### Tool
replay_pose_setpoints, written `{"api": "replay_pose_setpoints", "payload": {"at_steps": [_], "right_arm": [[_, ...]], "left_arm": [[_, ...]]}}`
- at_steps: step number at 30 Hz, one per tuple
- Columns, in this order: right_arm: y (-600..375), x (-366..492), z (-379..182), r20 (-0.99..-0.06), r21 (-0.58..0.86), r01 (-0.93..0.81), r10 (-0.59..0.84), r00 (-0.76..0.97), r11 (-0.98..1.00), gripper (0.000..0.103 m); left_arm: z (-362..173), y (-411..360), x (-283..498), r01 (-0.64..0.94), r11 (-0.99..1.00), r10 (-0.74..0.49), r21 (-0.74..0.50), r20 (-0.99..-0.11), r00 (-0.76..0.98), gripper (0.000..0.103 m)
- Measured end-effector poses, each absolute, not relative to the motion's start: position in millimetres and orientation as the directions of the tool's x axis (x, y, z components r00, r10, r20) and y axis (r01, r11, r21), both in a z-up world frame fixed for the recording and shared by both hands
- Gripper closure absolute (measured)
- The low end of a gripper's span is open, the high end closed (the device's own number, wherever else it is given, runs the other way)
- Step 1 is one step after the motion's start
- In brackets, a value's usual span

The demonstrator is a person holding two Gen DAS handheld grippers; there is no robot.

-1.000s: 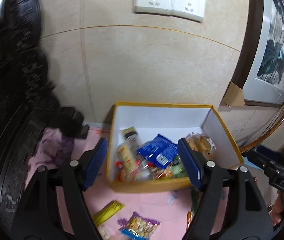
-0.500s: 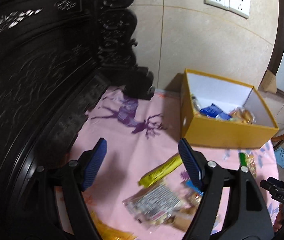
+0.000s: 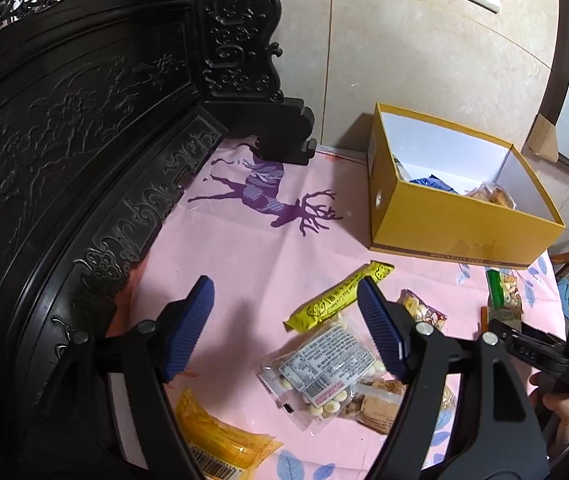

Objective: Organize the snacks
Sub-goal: 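Grasp the orange-edged snack bag with the right gripper while the left grasps the clear candy bag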

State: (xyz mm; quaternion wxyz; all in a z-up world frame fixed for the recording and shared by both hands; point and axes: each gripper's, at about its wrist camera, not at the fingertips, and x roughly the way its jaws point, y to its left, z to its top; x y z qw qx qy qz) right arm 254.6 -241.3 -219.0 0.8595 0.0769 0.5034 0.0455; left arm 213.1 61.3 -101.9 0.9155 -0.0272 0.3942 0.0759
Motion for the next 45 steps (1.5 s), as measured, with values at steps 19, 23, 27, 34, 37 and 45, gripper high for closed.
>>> {"api": "replay_pose_setpoints", "payload": {"at_steps": [19, 23, 27, 34, 37, 45], "right_arm": [[-242, 216, -222, -0.855, 0.259, -0.076, 0.265, 0.445, 0.963, 0.072], [-243, 217, -223, -0.857, 0.264, -0.072, 0.268, 0.441, 0.962, 0.071], [-246, 215, -223, -0.855, 0.269, -0.074, 0.273, 0.441, 0.96, 0.071], [-248, 215, -223, -0.857, 0.274, -0.08, 0.281, 0.432, 0.958, 0.071], [-247, 216, -223, -0.857, 0.28, -0.078, 0.285, 0.43, 0.957, 0.07], [-248, 215, -223, -0.852, 0.285, -0.083, 0.293, 0.433, 0.955, 0.07]], "left_arm": [[-166, 66, 198, -0.011, 0.999, 0.032, 0.032, -0.805, 0.593, 0.027], [-168, 69, 184, -0.006, 1.0, 0.024, 0.025, -0.82, 0.572, 0.027], [-171, 65, 157, 0.029, 0.999, 0.013, 0.034, -0.833, 0.553, 0.027], [-189, 53, 185, 0.084, 0.996, -0.03, 0.019, -0.835, 0.55, 0.027], [-203, 50, 215, 0.141, 0.989, -0.102, -0.033, -0.85, 0.517, 0.025], [-226, 43, 238, 0.275, 0.959, -0.181, -0.06, -0.88, 0.438, 0.015]]}}
